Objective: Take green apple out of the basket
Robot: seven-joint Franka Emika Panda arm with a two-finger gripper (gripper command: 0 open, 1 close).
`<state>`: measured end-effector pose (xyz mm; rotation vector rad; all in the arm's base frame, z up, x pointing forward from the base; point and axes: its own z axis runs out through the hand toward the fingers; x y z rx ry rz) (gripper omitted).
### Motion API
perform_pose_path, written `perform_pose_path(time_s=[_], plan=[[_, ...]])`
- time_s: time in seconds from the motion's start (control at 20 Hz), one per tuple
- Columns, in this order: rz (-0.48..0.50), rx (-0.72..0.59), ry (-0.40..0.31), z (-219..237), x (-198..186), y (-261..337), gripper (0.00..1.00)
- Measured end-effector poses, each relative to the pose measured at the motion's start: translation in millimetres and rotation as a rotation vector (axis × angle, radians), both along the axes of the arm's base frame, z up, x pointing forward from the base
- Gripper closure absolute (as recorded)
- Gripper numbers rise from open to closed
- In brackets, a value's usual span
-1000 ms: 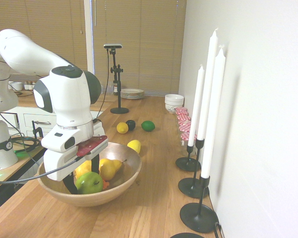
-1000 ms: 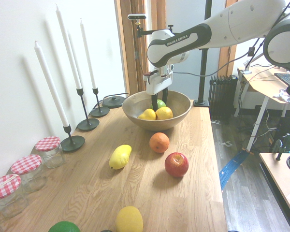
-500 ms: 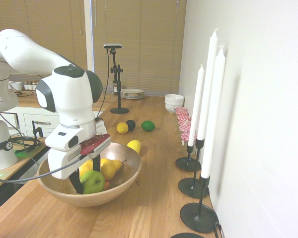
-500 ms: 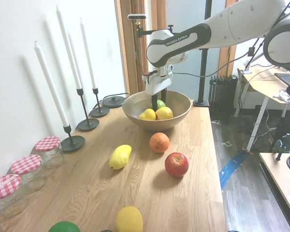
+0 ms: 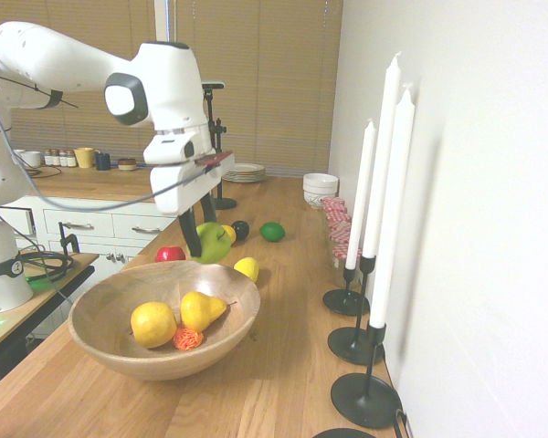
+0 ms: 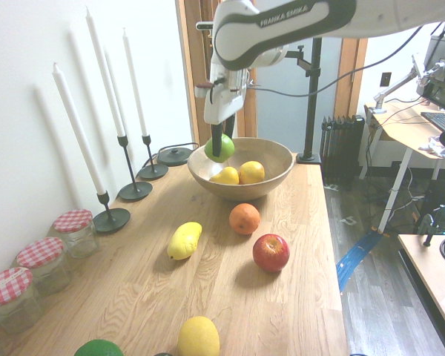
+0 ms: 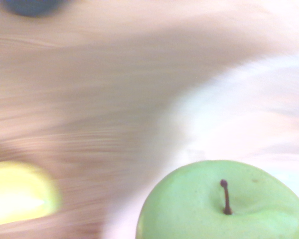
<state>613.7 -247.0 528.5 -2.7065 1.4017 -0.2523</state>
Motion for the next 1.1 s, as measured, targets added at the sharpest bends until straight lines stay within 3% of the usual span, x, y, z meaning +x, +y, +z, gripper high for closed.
perform_pose_path(time_s=[0.3, 0.8, 1.1], plan=[[0.109, -0.022, 0.016, 10.0, 14.1, 135.3, 1.0], [0.145, -0.036, 0.094, -83.5, 41.7, 283.2, 1.0], [0.123, -0.041, 0.11, -118.7, 49.9, 336.5, 1.0]])
